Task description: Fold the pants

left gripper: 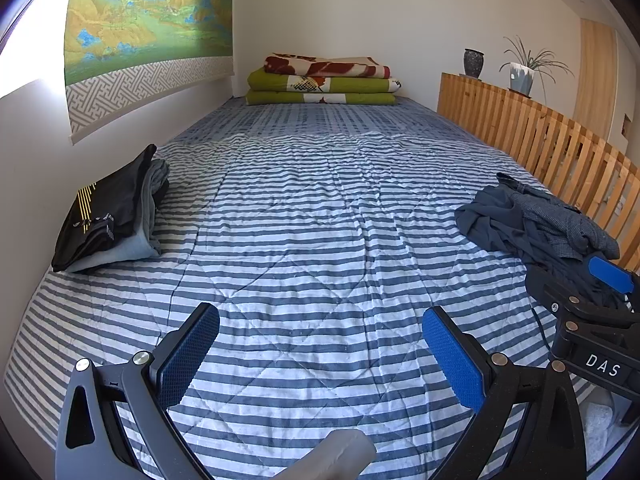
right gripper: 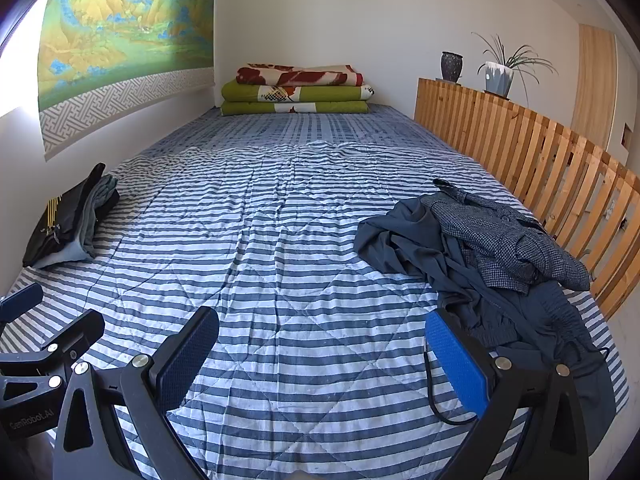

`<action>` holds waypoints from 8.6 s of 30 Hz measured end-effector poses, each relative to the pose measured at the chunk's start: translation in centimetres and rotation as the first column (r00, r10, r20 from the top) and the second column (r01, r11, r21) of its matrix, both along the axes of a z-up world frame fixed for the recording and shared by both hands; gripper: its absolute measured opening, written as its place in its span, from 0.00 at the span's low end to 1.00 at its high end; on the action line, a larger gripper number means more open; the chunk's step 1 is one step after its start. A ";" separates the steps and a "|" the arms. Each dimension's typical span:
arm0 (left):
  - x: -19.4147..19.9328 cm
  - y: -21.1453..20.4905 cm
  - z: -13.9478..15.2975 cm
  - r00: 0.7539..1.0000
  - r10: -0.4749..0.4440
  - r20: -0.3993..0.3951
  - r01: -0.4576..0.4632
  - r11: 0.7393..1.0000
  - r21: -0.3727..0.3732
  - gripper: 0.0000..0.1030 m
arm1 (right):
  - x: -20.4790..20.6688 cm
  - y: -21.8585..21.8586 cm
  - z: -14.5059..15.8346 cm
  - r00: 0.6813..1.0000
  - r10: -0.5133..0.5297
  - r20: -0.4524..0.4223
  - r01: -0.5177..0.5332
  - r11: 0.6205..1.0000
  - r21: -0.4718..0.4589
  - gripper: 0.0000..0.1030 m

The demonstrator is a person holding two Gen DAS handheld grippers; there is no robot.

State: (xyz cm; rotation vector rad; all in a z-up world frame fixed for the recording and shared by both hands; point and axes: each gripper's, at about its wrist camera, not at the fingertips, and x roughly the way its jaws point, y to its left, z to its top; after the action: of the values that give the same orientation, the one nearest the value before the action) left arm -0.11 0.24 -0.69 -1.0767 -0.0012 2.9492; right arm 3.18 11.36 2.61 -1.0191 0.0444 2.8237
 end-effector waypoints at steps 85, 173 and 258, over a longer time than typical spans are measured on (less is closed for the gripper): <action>-3.0 3.2 -4.9 0.993 -0.053 0.105 0.056 0.998 -0.022 1.00 | -1.7 8.8 -4.3 0.987 -0.150 0.057 0.154 0.986 -0.071 0.99; -8.7 4.7 -4.0 0.971 -0.102 0.214 0.083 0.992 0.092 0.87 | 1.6 19.8 -3.2 0.962 0.155 0.227 -0.084 0.952 -0.294 0.54; -19.6 -15.8 -11.9 0.913 0.035 0.405 -0.084 0.991 0.103 0.30 | -17.9 7.4 -11.9 0.868 0.359 0.343 -0.153 0.851 -0.503 0.46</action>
State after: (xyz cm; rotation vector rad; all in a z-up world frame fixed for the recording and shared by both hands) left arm -19.72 -15.52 -12.58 -1.6669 -0.2094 2.6722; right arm -14.68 18.73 -9.28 -1.8663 0.6031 2.8044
